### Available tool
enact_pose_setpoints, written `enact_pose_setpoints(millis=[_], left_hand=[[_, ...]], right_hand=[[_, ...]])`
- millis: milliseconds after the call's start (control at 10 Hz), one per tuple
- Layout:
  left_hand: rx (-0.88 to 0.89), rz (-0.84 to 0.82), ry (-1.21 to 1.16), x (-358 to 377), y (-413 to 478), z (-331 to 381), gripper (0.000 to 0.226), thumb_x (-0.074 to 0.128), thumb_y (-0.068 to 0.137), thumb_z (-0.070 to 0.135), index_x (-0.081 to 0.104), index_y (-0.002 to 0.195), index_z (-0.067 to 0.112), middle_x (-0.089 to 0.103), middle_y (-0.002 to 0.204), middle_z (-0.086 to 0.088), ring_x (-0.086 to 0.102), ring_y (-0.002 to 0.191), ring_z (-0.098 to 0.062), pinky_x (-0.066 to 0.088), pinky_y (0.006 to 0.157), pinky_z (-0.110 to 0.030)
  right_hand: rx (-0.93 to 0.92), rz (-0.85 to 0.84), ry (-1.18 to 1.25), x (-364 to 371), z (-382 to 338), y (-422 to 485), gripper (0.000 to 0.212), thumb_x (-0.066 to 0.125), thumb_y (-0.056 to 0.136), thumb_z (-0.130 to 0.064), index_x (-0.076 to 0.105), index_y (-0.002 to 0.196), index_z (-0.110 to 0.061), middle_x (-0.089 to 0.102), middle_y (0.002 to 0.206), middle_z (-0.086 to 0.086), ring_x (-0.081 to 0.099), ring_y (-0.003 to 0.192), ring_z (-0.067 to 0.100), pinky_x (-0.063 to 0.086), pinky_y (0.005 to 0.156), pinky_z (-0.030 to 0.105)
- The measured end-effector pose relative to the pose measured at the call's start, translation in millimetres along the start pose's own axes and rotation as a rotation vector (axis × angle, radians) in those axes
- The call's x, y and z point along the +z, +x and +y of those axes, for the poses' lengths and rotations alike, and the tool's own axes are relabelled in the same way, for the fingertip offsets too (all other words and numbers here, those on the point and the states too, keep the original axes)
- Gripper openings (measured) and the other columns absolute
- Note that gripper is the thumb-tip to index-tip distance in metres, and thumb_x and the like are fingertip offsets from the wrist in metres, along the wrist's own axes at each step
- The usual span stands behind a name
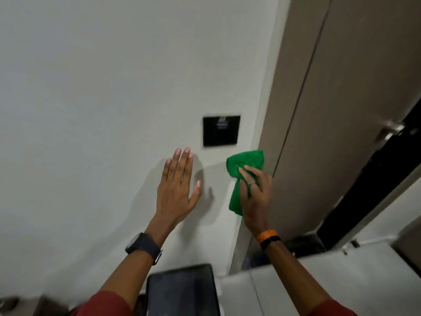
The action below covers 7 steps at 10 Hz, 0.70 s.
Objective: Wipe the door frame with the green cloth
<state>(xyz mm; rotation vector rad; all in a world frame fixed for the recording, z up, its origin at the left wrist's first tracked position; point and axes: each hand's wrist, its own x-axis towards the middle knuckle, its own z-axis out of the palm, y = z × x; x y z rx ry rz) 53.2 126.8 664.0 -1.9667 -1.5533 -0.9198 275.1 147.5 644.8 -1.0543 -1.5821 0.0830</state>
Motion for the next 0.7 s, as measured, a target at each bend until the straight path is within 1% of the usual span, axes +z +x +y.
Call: enact_pose_setpoints(millis=[100,200,300,400,500,600,700], left_hand=[[-0.087,-0.169,-0.019,30.9,-94.0,-14.9,0.07,0.042,0.103,0.034,0.028,0.161,-0.003,0.027,0.17,-0.019,0.019,0.16,-0.033,0.004,0.134,-0.04],[-0.182,-0.347,-0.063,75.0,-196.9,-25.5,0.068,0.041,0.103,0.031,0.029,0.161,-0.002,0.029,0.17,-0.018,0.022,0.16,-0.033,0.016,0.132,-0.046],[-0.255,-0.503,-0.101,124.9,-294.5,-35.6,0.066,0.04,0.104,0.031,0.033,0.159,-0.004,0.033,0.168,-0.018,0.027,0.158,-0.034,0.025,0.129,-0.051],[-0.289,-0.6,-0.125,182.0,-385.7,-40.3,0.064,0.043,0.103,0.031,0.04,0.156,-0.005,0.04,0.164,-0.02,0.033,0.155,-0.035,0.023,0.13,-0.046],[-0.377,-0.698,-0.197,241.4,-471.2,-44.7,0.065,0.04,0.104,0.032,0.038,0.156,-0.005,0.037,0.165,-0.02,0.029,0.157,-0.034,0.024,0.13,-0.05],[-0.433,-0.758,-0.208,297.7,-542.9,-46.6,0.066,0.039,0.102,0.032,0.039,0.156,-0.006,0.038,0.164,-0.022,0.031,0.156,-0.037,0.024,0.129,-0.054],[-0.454,-0.848,-0.137,336.7,-595.7,-51.6,0.07,0.037,0.101,0.036,0.036,0.158,-0.005,0.036,0.166,-0.022,0.031,0.156,-0.036,0.022,0.13,-0.052]], right_hand=[[0.283,-0.257,0.097,34.5,14.5,-85.4,0.033,0.058,0.106,-0.009,0.068,0.134,-0.024,0.055,0.139,-0.012,0.04,0.127,-0.021,0.026,0.107,0.0],[0.612,-0.347,0.218,82.0,44.1,-173.7,0.027,0.064,0.106,-0.023,0.068,0.118,-0.047,0.053,0.115,-0.032,0.053,0.12,-0.008,0.041,0.103,0.011],[0.784,-0.472,0.226,128.0,82.8,-265.6,0.024,0.063,0.106,-0.03,0.063,0.106,-0.055,0.051,0.109,-0.037,0.057,0.12,0.009,0.045,0.104,0.023],[0.811,-0.584,0.146,170.9,136.8,-356.4,0.012,0.059,0.106,-0.033,0.063,0.114,-0.04,0.049,0.112,-0.04,0.056,0.12,0.015,0.046,0.106,0.029],[0.729,-0.786,-0.067,214.1,191.4,-437.6,0.03,0.046,0.108,-0.041,0.062,0.133,-0.034,0.052,0.138,-0.021,0.05,0.131,0.021,0.043,0.111,0.037],[0.438,-1.043,-0.408,243.7,237.0,-511.1,0.052,0.045,0.111,-0.039,0.041,0.159,-0.02,0.031,0.168,0.011,0.029,0.152,0.032,0.037,0.118,0.057],[0.288,-1.194,-0.557,259.2,262.3,-561.2,0.067,0.039,0.112,-0.048,0.015,0.168,-0.02,0.007,0.177,0.011,0.006,0.164,0.031,0.014,0.126,0.07]])
